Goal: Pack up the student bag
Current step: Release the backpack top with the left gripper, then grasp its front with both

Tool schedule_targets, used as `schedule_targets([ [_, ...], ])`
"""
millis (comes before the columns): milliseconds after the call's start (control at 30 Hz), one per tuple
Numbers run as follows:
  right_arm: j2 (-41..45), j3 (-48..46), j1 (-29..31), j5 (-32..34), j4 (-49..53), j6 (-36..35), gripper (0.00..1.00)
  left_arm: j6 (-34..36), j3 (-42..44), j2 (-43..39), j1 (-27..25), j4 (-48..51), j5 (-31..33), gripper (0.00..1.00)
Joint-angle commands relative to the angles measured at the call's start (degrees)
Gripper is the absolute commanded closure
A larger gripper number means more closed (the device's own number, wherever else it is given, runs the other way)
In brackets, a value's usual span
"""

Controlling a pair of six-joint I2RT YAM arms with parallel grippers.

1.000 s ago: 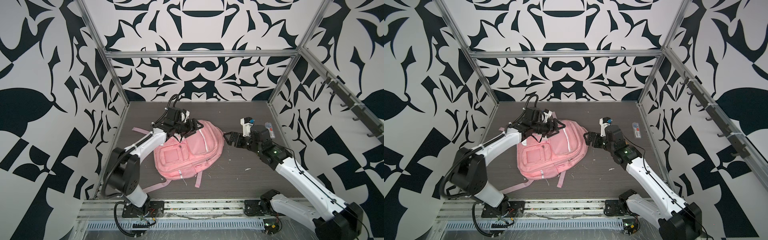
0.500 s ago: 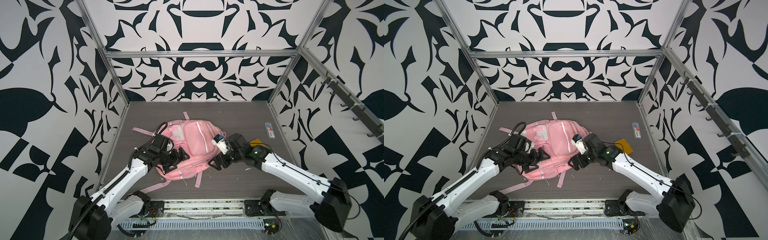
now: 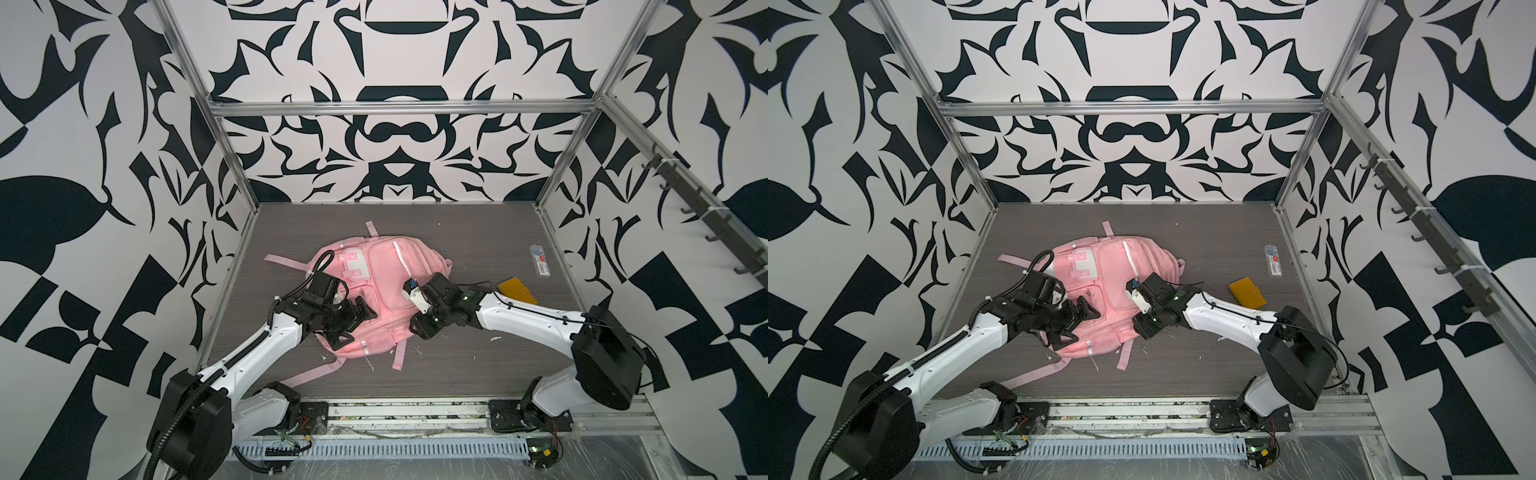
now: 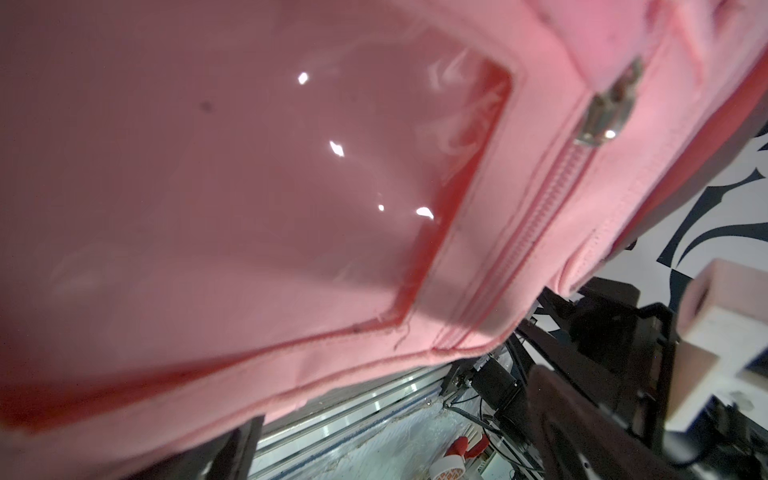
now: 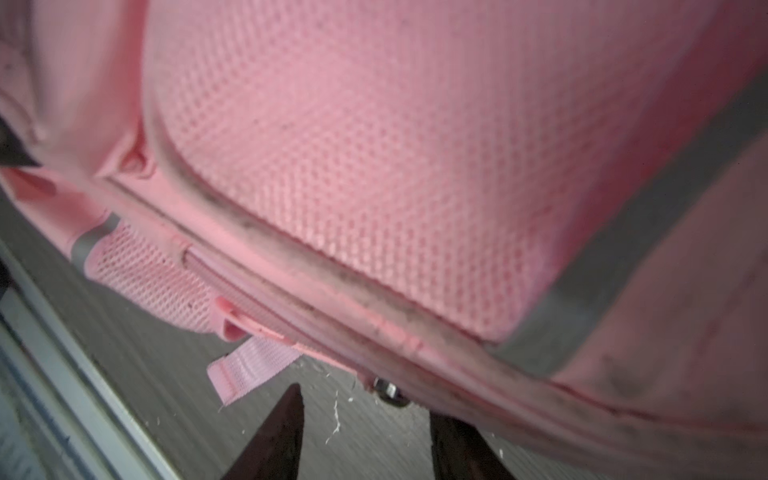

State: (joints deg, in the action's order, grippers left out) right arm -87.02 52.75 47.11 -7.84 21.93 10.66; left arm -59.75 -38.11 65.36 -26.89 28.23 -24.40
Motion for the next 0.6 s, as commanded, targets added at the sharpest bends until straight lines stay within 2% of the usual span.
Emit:
schedule_targets([
  [0,-0.89,1.26,0.01,6.56,-5.67,1.93,0.56,2.35,0.4,0.38,1.5,-0.87,1.75,0.01],
  [133,-0.35,-1.41,0.08,10.81,-8.67,2.62,0.6,2.44,1.02,-0.69,2.85,-0.76,1.88,0.02],
  [300,-1.69,-3.01,0.06,10.45,-14.51,1.71,0.6,2.99,1.23,-0.15,3.12,-2.59,1.4,0.02],
  [333,-2.27,-2.95,0.06,10.01,-15.63,1.73,0.57,2.97,1.19,0.24,3.1,-2.98,1.0,0.02],
  [433,-4.19,-2.15,0.07,9.42,-18.12,1.89,0.36,3.06,0.84,1.38,3.13,-3.69,0.05,0.02],
  [467,-4.84,-1.8,0.02,9.42,-18.85,2.14,0.34,3.06,0.93,1.55,3.16,-3.87,-0.16,0.02],
  [533,-6.29,-1.19,0.0,9.78,-19.51,2.69,0.36,2.95,1.04,1.52,3.17,-4.05,-0.08,0.02],
  [567,-7.01,-0.76,-0.03,10.32,-19.28,2.82,0.44,2.81,1.22,1.45,3.13,-4.11,-0.07,0.03],
])
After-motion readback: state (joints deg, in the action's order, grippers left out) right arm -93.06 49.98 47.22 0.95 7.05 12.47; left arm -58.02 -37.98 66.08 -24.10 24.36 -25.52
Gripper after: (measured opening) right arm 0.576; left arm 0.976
